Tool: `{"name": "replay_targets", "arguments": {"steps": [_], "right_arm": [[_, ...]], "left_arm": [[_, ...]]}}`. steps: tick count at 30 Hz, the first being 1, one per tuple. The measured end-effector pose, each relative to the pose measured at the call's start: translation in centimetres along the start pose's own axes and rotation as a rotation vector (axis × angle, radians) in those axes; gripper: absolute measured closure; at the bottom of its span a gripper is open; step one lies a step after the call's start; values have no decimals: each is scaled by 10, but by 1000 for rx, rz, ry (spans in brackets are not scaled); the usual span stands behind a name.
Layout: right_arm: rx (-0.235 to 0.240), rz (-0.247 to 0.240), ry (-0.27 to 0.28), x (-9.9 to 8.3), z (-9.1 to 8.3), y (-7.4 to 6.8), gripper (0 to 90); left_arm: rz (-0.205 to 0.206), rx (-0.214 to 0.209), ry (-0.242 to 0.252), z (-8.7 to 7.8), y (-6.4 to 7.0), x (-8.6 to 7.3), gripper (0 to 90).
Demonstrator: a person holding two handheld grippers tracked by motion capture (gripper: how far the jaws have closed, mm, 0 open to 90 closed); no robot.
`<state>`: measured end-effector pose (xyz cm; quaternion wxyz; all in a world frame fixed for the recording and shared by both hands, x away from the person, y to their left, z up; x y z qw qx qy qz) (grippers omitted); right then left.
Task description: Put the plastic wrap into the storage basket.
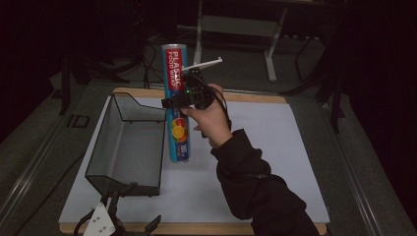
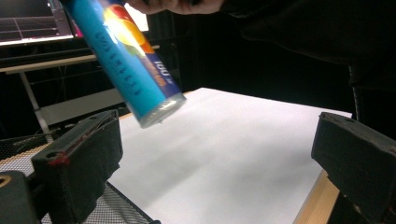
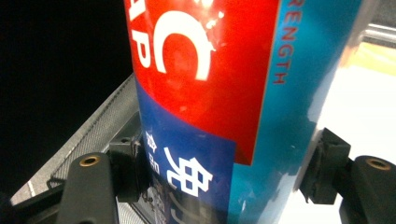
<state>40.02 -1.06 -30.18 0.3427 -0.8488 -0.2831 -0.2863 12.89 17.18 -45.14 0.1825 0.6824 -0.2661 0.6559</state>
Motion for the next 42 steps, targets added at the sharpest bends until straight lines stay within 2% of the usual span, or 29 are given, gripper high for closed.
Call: {"name": "replay_targets", "arguments": {"steps": [5, 9, 18, 23, 30, 35, 36, 38, 42], "right_arm": [[31, 2, 23, 9, 9, -10, 316], [36, 1, 29, 12, 18, -17, 316], [49, 2, 9, 10, 55, -30, 316], [79, 44, -16, 6, 76, -29, 316], [59, 71, -70, -7, 106, -24, 317], [45, 81, -98, -13, 116, -20, 316], [40, 108, -142, -21, 126, -16, 316], [45, 130, -160, -25, 131, -16, 316], [34, 143, -177, -35, 142, -15, 317]], "left_arm": [[-6, 3, -3, 0, -2, 0, 25], [-7, 4, -2, -1, -2, 0, 25], [2, 14, 5, -2, -2, 0, 25], [3, 18, 8, -3, -2, 0, 25], [3, 17, 10, -4, -2, 0, 25], [1, 18, 7, -3, -2, -1, 25], [2, 18, 7, -3, -2, -1, 25], [2, 19, 7, -3, -2, -1, 25], [5, 19, 7, -3, -2, -1, 25]]}}
Point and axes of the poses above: each handheld gripper's, and its own axes: z roughly forward along the jaws, x roughly out of its top, y roughly to its right, the point moved 1 cm from there along z, roughly forward along the jaws, and after that the axes turned 7 degrees about x, right-handed, at the moved point
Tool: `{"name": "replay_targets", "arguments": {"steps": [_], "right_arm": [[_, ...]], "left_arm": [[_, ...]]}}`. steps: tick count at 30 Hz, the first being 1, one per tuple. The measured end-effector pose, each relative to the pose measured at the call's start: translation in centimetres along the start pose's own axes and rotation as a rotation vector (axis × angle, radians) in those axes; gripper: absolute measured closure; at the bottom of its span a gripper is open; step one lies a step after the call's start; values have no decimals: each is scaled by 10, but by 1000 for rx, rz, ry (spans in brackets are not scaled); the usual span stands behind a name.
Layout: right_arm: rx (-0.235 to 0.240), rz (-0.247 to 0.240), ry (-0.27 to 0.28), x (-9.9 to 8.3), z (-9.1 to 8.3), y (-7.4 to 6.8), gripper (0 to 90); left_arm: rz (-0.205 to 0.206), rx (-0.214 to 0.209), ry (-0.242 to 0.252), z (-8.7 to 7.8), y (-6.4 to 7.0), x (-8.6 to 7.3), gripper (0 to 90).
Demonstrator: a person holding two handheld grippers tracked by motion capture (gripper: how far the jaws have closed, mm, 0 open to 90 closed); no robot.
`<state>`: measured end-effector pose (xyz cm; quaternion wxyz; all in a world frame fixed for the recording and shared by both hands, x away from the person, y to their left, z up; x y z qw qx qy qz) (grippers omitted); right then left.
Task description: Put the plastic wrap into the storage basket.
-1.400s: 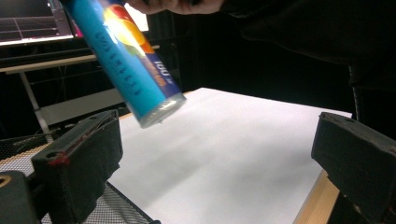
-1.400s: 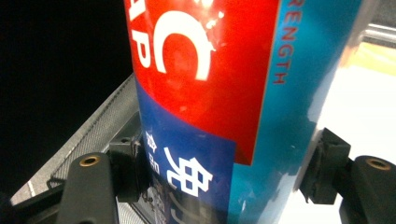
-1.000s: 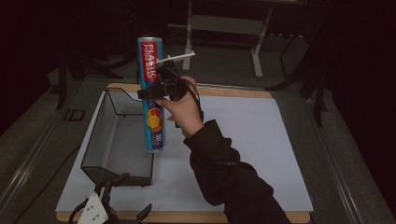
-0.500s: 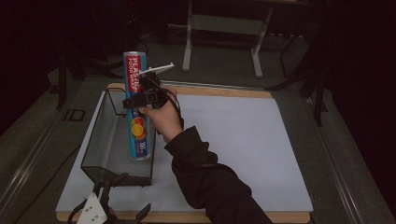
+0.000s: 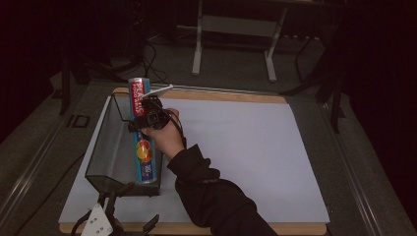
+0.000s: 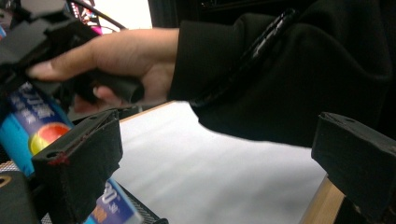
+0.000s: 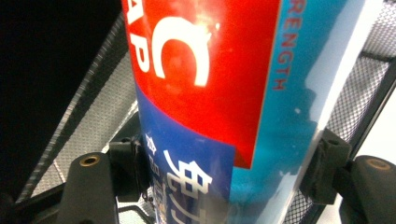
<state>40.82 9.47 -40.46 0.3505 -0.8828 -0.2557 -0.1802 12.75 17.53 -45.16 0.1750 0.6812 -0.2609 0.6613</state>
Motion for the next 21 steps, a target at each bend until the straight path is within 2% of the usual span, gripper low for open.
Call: {"name": "replay_targets", "arguments": {"steps": [5, 7, 10, 15, 18, 21], "right_arm": [[-13, 18, -34, -6, 11, 3, 316], [-40, 19, -56, -10, 19, 5, 316], [-24, 51, -72, -12, 23, 9, 316], [-39, 64, -64, -11, 27, 12, 315], [-84, 73, -23, -14, 35, 12, 315], [-101, 76, -6, -16, 40, 14, 314]], "left_arm": [[-2, -2, -1, 0, -1, 0, 25], [-3, -3, 1, 0, -1, 0, 26], [-4, -6, -5, 0, -1, 0, 25], [-6, -6, -6, 1, -1, -1, 25], [-3, -6, -8, 1, -1, -1, 25], [-3, -5, -5, 0, -1, -1, 25]]}}
Point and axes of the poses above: each handheld gripper's, and its own axes: z roughly forward along the jaws, x roughly out of its top, y roughly to its right, the point moved 1 cm from there along z, roughly forward along the jaws, and after that the axes turned 7 degrees about x, right-handed, at the moved point
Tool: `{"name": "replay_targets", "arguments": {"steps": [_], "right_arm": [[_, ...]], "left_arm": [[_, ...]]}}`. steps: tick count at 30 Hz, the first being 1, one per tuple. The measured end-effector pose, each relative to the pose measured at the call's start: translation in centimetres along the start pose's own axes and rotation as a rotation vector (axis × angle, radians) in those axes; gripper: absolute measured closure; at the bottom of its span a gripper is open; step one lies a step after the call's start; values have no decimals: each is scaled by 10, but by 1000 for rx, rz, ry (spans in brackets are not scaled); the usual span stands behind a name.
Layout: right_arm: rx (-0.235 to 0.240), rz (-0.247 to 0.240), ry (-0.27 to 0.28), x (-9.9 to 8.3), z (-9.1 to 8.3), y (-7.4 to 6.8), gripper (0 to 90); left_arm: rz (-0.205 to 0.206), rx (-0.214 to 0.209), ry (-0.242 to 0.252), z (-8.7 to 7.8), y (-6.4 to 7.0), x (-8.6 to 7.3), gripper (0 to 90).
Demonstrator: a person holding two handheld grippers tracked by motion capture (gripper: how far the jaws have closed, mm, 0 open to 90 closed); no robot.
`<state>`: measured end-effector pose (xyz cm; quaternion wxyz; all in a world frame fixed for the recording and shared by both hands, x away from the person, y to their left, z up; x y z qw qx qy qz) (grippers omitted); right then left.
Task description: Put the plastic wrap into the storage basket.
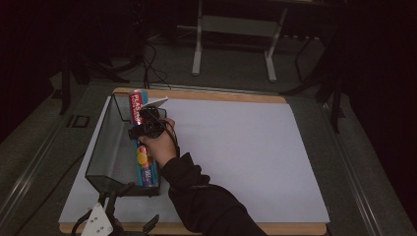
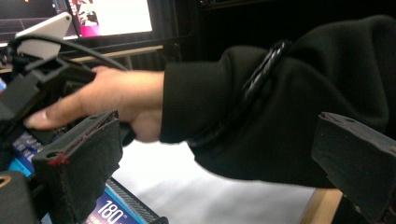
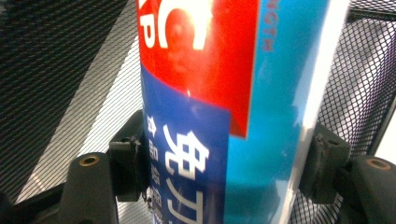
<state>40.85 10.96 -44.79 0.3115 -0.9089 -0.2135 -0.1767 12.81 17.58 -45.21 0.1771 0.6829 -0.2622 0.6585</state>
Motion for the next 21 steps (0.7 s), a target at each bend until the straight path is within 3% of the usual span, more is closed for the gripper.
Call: {"name": "replay_targets", "arguments": {"steps": [2, 21], "right_arm": [[-14, 27, 33, -3, 6, 3, 314], [-21, 118, 20, -1, 17, 20, 310]], "left_arm": [[-1, 0, 0, 0, 0, 0, 26], [-1, -4, -9, 1, 0, -1, 25]]}}
Point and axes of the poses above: each handheld gripper's, and its own axes: z roughly forward along the jaws, x roughly out of its top, y roughly to its right, the point moved 1 cm from there along z, roughly forward along the jaws, and after that the axes turned 7 degrees about x, right-handed, at the moved point
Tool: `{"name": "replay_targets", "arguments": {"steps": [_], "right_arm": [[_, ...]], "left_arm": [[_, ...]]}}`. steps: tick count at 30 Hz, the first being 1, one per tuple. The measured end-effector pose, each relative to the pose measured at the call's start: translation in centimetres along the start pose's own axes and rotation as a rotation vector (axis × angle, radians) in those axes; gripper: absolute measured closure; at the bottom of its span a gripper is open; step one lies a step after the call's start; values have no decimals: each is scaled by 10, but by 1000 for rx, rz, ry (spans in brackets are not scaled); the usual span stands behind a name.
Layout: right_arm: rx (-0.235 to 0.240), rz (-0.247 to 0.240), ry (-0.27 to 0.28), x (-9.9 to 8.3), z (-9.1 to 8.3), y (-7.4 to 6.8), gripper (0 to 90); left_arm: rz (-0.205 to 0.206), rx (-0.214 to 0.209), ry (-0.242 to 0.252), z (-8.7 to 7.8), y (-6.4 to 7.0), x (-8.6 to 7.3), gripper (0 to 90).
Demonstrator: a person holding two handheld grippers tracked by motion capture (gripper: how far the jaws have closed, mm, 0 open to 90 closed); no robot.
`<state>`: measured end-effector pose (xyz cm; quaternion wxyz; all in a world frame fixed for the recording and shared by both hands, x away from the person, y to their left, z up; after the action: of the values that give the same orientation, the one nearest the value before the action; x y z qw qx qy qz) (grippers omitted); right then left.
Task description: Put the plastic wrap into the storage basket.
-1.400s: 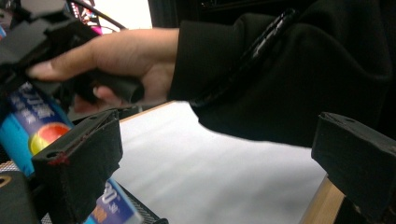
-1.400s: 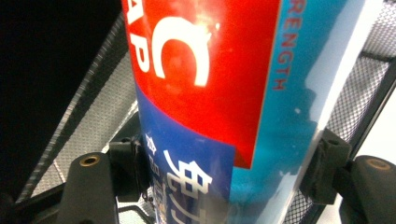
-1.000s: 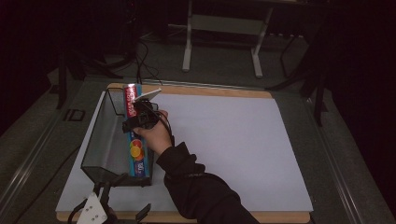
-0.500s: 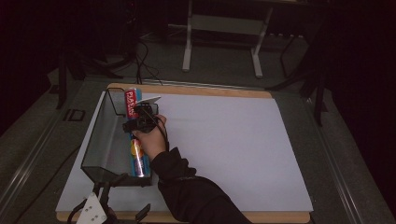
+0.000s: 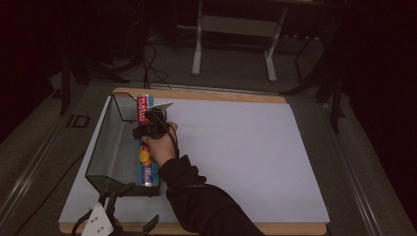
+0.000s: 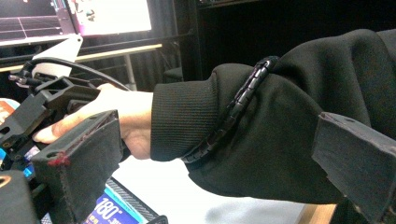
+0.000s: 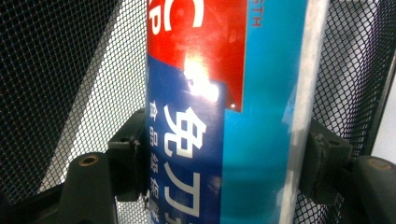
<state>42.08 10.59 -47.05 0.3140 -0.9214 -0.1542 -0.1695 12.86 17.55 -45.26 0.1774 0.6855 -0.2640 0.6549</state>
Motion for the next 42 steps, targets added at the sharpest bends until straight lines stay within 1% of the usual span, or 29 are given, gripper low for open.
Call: {"name": "replay_targets", "arguments": {"steps": [2, 4, 5, 6, 8, 11, 13, 15, 16, 18, 20, 21, 22, 25, 26, 27, 28, 29, 33, 35, 36, 38, 40, 42], "right_arm": [[-4, -11, -5, 0, 0, 0, 307], [2, -11, -11, 1, 0, 0, 302], [0, -25, -14, 1, 0, 0, 299], [0, -25, -14, 1, 0, 0, 299], [-7, -62, -16, 1, 1, 0, 287], [-2, -75, -13, 2, -1, 1, 277], [-4, -91, -2, 3, -3, 2, 266], [2, -95, 2, 3, -4, 2, 255], [17, -96, 23, 5, -8, 4, 246], [19, -100, 32, 6, -11, 4, 232], [24, -120, 56, 9, -20, 3, 214], [24, -120, 56, 9, -20, 3, 214], [39, -155, 60, 9, -25, 2, 178], [34, -214, 83, 10, -33, 3, 130], [36, -236, 85, 9, -36, 4, 130], [36, -236, 85, 9, -36, 4, 130], [44, -250, 89, 9, -39, 5, 130], [71, -273, 82, 9, -45, 7, 128], [89, -297, 95, 5, -64, 15, 130], [105, -297, 115, 3, -73, 18, 130], [110, -314, 116, 2, -79, 20, 132], [124, -328, 136, -1, -88, 22, 132], [124, -353, 152, -4, -99, 26, 132], [139, -363, 158, -8, -108, 32, 133]], "left_arm": [[-1, -1, 0, 0, 0, 0, 25], [1, -1, 0, 0, 0, 0, 26], [5, -1, 0, 0, 1, 0, 25], [5, -1, 0, 0, 1, 0, 25], [3, -2, -2, 0, 1, 0, 25], [1, -2, -1, 0, 0, 0, 25], [1, -3, -2, 0, 0, 0, 25], [1, -3, -2, 0, 0, 0, 25], [-1, -5, -3, 0, 0, 0, 25], [0, -5, -3, 0, 0, 0, 26], [0, -5, -4, 1, 1, 0, 25], [0, -5, -4, 1, 1, 0, 25], [1, -5, -4, 1, 1, 0, 25], [2, -6, -8, 1, 1, 0, 25], [1, -6, -7, 1, 1, 0, 25], [1, -6, -7, 1, 1, 0, 25], [1, -6, -7, 1, 1, 0, 25], [0, -5, -8, 1, 0, 0, 25], [-6, -6, -13, 2, 0, 0, 25], [-12, -8, -13, 3, 0, -1, 25], [-13, -8, -15, 3, 0, -1, 25], [-15, -7, -14, 3, 0, -1, 25], [-14, -7, -17, 4, 0, -1, 25], [-13, -7, -23, 5, 1, -2, 25]]}}
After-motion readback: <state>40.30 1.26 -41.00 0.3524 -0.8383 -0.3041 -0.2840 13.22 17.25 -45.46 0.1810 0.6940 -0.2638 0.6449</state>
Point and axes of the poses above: each handheld gripper's, and its own axes: z roughly forward along the jaws, x roughly out of its top, y roughly to its right, the point moved 1 cm from there along z, roughly forward along the jaws, and after that the axes turned 7 degrees about x, right-handed, at the moved point
